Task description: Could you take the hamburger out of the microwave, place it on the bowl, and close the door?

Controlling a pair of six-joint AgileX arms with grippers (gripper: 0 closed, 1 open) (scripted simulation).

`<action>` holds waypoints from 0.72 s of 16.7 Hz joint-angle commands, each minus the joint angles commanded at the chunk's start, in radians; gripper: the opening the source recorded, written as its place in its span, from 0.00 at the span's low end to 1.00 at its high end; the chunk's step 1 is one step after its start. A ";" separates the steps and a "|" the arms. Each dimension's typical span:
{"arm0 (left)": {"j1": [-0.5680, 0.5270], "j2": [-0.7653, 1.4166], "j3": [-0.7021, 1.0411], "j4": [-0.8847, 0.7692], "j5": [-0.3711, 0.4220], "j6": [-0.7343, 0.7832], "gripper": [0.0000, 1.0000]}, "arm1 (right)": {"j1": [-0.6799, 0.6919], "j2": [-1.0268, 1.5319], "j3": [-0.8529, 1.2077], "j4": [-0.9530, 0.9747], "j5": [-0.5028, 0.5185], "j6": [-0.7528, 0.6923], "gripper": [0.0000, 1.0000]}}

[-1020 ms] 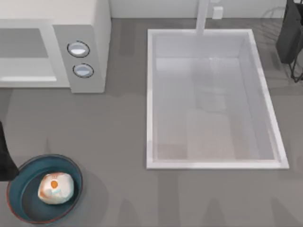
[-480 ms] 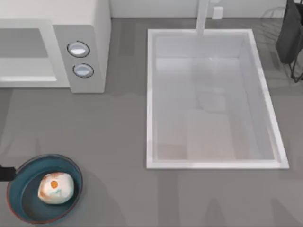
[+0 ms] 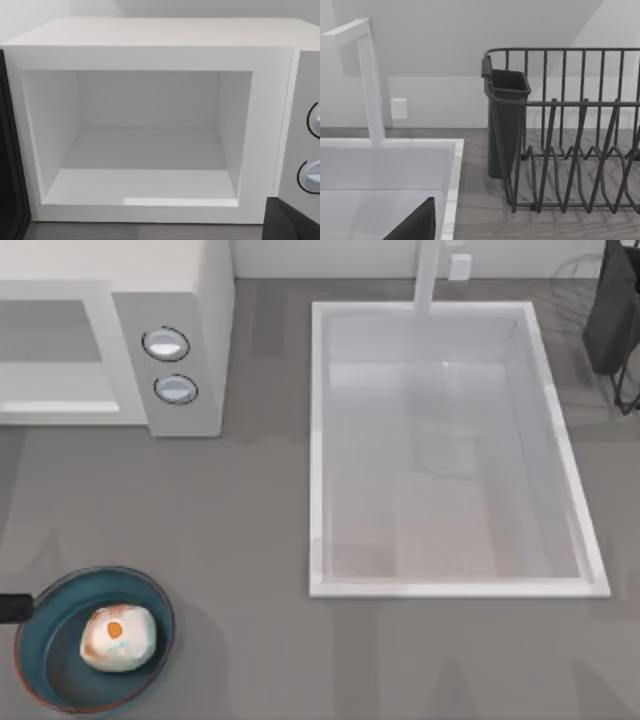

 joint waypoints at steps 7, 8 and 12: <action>-0.001 0.003 -0.001 0.003 -0.001 0.000 0.00 | 0.000 0.000 0.000 0.000 0.000 0.000 1.00; -0.003 0.016 -0.006 0.017 -0.003 0.000 0.00 | 0.000 0.000 0.000 0.000 0.000 0.000 1.00; -0.025 0.116 -0.046 0.160 -0.025 0.002 0.00 | 0.000 0.000 0.000 0.000 0.000 0.000 1.00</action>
